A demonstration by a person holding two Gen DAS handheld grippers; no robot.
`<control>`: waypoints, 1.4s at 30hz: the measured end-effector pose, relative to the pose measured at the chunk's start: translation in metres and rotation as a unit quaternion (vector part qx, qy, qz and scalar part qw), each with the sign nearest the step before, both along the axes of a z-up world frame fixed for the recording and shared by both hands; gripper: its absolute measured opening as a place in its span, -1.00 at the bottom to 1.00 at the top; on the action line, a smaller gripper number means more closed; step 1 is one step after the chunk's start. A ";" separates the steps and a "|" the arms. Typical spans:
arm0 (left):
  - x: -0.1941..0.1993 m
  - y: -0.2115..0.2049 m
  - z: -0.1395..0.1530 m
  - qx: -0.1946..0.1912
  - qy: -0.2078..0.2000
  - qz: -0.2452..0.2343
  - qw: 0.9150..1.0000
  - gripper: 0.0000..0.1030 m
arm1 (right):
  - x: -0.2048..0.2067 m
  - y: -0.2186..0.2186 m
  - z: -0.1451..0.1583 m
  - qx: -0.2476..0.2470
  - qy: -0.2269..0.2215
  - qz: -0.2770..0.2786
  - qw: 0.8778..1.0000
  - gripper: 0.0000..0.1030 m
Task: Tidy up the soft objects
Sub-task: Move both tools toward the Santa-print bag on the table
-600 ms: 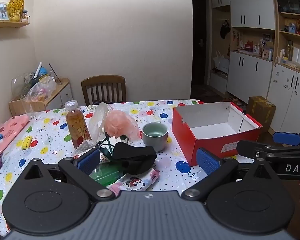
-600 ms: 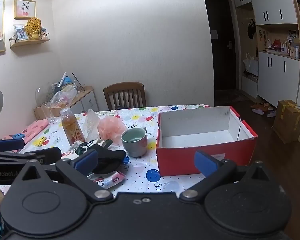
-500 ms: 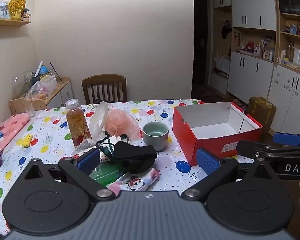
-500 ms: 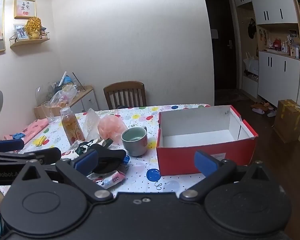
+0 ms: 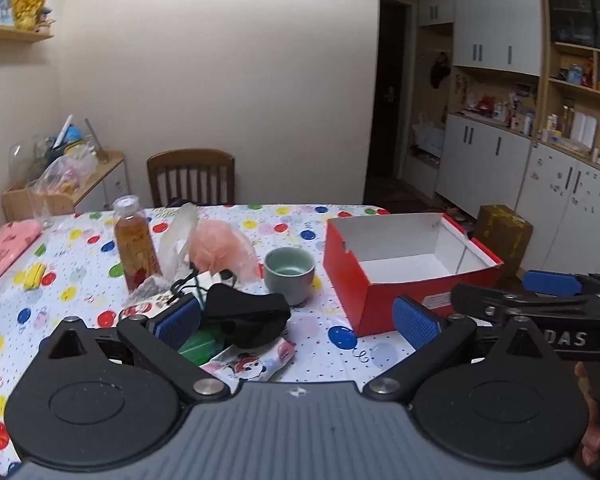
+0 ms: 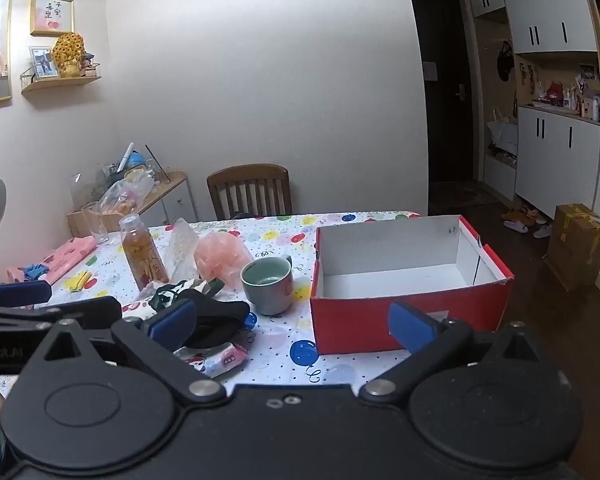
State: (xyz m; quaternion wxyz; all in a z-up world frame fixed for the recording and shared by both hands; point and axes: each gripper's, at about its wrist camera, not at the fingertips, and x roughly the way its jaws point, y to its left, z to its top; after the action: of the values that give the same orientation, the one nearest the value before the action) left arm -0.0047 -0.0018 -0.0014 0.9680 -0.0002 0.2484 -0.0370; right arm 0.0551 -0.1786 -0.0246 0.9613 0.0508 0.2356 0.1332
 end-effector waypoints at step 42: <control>-0.008 0.020 -0.001 -0.012 -0.001 0.058 0.998 1.00 | -0.001 0.014 0.003 0.014 -0.013 0.059 0.998 0.99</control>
State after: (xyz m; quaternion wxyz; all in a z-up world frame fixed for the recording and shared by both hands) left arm -0.0130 0.0179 -0.0019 0.9687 -0.0260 0.2464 0.0158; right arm 0.0536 -0.1645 -0.0215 0.9540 0.0481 0.2237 0.1935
